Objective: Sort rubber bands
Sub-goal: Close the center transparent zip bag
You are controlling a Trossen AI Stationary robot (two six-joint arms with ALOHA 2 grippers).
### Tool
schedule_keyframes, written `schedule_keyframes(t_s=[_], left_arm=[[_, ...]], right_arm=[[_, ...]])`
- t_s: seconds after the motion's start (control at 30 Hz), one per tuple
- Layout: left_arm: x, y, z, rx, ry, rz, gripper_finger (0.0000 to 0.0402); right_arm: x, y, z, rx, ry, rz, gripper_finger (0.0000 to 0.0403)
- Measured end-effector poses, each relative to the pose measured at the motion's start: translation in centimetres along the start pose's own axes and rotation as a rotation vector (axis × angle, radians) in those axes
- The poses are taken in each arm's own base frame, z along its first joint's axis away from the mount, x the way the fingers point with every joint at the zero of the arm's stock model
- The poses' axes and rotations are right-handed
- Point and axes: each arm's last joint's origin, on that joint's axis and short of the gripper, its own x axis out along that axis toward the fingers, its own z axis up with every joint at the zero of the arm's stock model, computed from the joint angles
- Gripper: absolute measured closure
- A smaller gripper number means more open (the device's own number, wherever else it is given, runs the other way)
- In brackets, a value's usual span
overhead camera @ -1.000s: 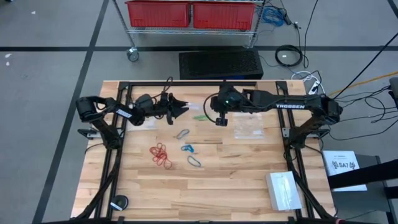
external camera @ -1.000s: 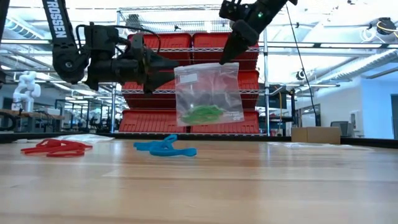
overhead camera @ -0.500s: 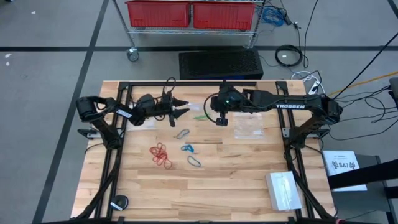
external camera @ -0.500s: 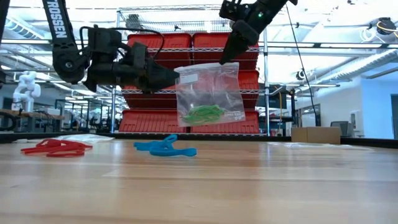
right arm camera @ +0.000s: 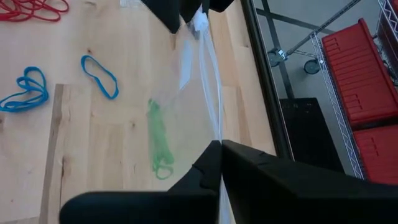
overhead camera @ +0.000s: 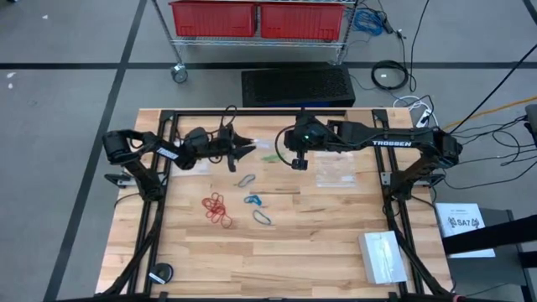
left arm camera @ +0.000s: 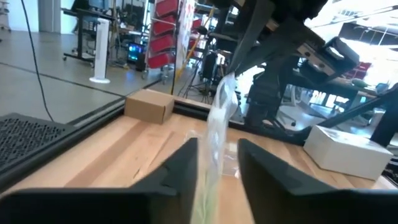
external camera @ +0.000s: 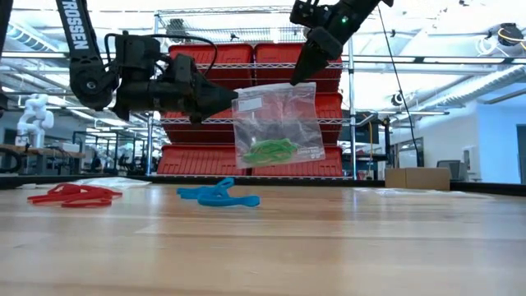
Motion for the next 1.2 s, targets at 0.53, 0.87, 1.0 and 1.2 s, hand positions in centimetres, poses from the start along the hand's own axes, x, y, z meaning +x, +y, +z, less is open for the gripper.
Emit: schedule_keyframes(t_s=[0.53,0.87,1.0,1.2], left_arm=[[0.3,0.0,0.2,0.053,0.011,-0.045,0.0398],[0.7,-0.9,-0.9,0.123,0.099,-0.118,0.04],[0.8,-1.3,-0.9,0.14,0.103,-0.136,0.04],[0.8,-1.3,-1.0,0.139,0.11,-0.136,0.0401]], right_arm=[[-0.7,-0.2,0.7,0.151,-0.019,0.087,0.0372],[2.4,0.6,2.7,0.173,-0.215,0.257,0.0272],[4.6,1.2,2.6,0.167,-0.182,0.266,0.0263],[6.3,1.5,3.7,0.162,-0.158,0.318,0.0271]])
